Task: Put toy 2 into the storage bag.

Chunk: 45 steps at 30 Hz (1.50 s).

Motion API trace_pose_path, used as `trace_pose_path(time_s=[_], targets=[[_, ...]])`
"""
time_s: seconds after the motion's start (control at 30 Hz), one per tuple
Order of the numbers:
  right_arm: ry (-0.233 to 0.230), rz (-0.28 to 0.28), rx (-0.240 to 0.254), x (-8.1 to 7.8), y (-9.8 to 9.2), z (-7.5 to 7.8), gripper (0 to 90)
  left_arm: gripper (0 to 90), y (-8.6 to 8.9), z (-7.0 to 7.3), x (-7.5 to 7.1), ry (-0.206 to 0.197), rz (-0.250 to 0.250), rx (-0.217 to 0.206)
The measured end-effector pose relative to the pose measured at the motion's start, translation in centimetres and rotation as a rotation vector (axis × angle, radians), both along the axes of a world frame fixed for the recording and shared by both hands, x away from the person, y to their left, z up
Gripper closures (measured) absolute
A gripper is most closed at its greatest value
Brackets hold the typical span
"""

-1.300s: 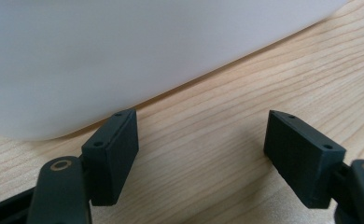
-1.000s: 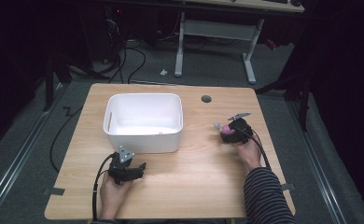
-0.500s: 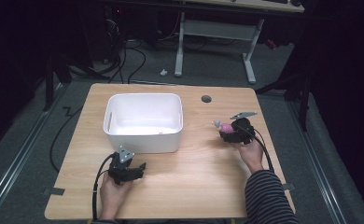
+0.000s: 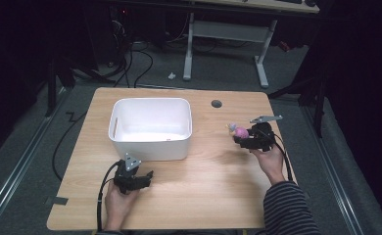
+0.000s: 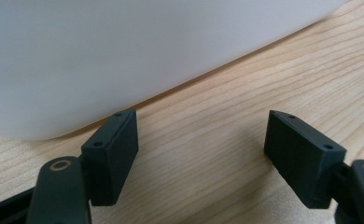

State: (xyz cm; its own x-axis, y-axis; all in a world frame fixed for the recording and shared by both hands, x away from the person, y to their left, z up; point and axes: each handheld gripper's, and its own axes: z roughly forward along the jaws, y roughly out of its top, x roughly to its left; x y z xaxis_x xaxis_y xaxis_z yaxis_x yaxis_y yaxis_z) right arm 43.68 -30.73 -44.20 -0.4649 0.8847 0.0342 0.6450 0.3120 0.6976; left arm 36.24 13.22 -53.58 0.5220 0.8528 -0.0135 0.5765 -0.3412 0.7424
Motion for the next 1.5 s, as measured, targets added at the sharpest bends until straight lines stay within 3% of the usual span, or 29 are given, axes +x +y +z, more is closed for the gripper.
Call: trace_pose_path(time_s=[0.23,0.33,0.43,0.57,0.8,1.17,1.37,1.5], targets=[[0.017,0.003,0.013,-0.1,-0.1,0.2,34.7,26.2,0.0,0.0,0.0,0.002,-0.003,0.000],[0.008,0.005,0.016,-0.2,0.0,0.5,34.8,25.9,0.0,0.0,0.0,0.002,-0.005,0.000],[-0.033,0.004,0.017,-0.4,0.1,1.6,34.8,26.0,0.0,0.0,0.0,0.001,-0.005,-0.001],[-0.037,0.015,0.019,-0.5,0.3,2.3,34.8,25.9,0.0,0.0,0.0,0.001,-0.006,-0.001],[-0.015,0.040,0.037,-0.3,0.5,2.9,34.8,25.8,0.0,0.0,0.0,0.000,-0.008,-0.001],[-0.039,0.086,0.002,-0.1,2.5,4.5,34.7,25.8,0.0,0.0,0.0,0.000,-0.008,-0.002],[-0.035,0.127,0.012,0.1,3.8,5.0,34.7,25.6,0.0,0.0,0.0,0.001,-0.011,-0.002],[-0.031,0.149,-0.005,0.4,4.7,5.1,34.7,25.7,0.0,0.0,0.0,0.001,-0.011,-0.002]])
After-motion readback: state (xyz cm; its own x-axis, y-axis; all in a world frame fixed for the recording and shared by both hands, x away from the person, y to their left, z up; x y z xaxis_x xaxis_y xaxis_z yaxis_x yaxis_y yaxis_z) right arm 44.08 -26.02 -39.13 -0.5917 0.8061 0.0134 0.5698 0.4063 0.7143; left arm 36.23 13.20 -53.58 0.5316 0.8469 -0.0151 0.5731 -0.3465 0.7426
